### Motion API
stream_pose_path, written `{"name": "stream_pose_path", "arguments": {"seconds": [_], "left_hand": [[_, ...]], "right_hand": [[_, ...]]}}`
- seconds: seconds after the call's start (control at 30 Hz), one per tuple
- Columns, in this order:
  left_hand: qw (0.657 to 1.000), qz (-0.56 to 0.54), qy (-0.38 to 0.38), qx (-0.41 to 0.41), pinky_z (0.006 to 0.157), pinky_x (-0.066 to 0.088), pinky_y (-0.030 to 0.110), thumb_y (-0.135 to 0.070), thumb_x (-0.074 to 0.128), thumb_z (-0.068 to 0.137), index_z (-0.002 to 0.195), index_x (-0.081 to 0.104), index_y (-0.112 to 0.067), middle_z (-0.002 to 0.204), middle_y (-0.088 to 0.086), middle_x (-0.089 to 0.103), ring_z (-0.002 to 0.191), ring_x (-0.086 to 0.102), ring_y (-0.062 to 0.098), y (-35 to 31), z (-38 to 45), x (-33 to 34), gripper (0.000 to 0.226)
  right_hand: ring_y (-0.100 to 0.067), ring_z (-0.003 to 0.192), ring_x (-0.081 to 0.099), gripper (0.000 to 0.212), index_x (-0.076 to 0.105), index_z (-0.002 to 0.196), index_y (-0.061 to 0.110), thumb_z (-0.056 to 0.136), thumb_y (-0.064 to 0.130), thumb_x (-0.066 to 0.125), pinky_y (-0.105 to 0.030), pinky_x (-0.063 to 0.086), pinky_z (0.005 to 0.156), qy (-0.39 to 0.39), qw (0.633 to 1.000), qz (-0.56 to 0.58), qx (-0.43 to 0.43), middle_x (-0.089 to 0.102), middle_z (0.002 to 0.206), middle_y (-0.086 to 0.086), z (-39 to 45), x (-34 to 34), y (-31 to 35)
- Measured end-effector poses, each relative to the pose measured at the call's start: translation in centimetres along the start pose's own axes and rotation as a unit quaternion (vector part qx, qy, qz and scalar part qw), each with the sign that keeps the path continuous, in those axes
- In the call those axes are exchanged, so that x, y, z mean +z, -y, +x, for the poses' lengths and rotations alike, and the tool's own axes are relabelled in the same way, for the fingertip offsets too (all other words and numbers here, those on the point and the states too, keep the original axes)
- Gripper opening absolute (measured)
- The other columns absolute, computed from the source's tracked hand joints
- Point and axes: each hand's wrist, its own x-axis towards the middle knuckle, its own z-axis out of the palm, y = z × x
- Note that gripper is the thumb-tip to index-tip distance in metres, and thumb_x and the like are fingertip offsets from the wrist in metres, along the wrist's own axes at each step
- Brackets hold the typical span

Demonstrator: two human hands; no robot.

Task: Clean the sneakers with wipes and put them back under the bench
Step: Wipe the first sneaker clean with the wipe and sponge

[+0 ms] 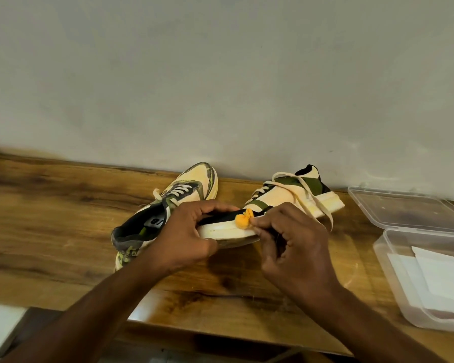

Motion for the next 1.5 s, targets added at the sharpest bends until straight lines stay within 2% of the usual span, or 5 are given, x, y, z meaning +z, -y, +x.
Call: {"name": "stream_pose_path", "arguments": {"seconds": [0.23,0.43,0.9,1.1,1.5], "left_hand": [[0.999,0.020,0.028,0.016,0.080,0.056,0.023,-0.009,0.068,0.068,0.127,0.070,-0.026,0.121,-0.007,0.074,0.116,0.069,0.012,-0.4,-0.3,-0.3,0.062],[0.990,0.125,-0.033,0.049,0.093,0.059,0.030,-0.071,0.079,0.071,0.126,0.068,-0.036,0.119,-0.021,0.072,0.113,0.066,-0.002,-1.7,-0.3,1.4,0.067],[0.996,0.078,-0.017,0.031,0.094,0.052,0.019,-0.066,0.084,0.072,0.126,0.075,-0.040,0.120,-0.020,0.073,0.112,0.066,-0.004,-0.8,2.3,1.3,0.061],[0.997,0.064,-0.043,0.028,0.088,0.055,0.019,-0.057,0.091,0.065,0.116,0.079,-0.034,0.109,-0.017,0.078,0.104,0.071,-0.003,-0.6,2.6,1.9,0.057],[0.995,0.076,-0.052,0.030,0.082,0.051,0.016,-0.063,0.087,0.068,0.115,0.080,-0.036,0.108,-0.020,0.078,0.101,0.070,-0.002,-0.9,3.3,2.7,0.055]], "right_hand": [[-0.008,0.086,0.062,0.023,0.075,0.098,0.016,0.081,0.002,0.081,-0.029,0.059,0.066,-0.021,0.995,-0.042,0.084,0.067,0.094,0.006,0.6,-1.4,-2.7],[-0.004,0.086,0.061,0.024,0.079,0.103,0.014,0.080,0.006,0.083,-0.010,0.051,0.070,-0.002,0.999,-0.015,0.034,0.069,0.096,0.006,-0.3,-0.2,-0.3],[-0.009,0.083,0.067,0.022,0.080,0.100,0.018,0.082,0.005,0.083,-0.041,0.063,0.072,-0.019,0.987,-0.078,0.139,0.074,0.092,0.004,0.6,-4.4,-4.2],[-0.006,0.083,0.065,0.022,0.081,0.104,0.019,0.084,0.011,0.083,-0.025,0.060,0.069,0.010,0.996,-0.012,0.090,0.073,0.096,0.007,-0.1,-1.5,-1.0],[-0.007,0.081,0.062,0.017,0.079,0.096,0.018,0.083,0.008,0.081,-0.033,0.061,0.068,-0.008,0.990,-0.071,0.122,0.071,0.091,0.005,0.7,-3.0,-3.7]]}}
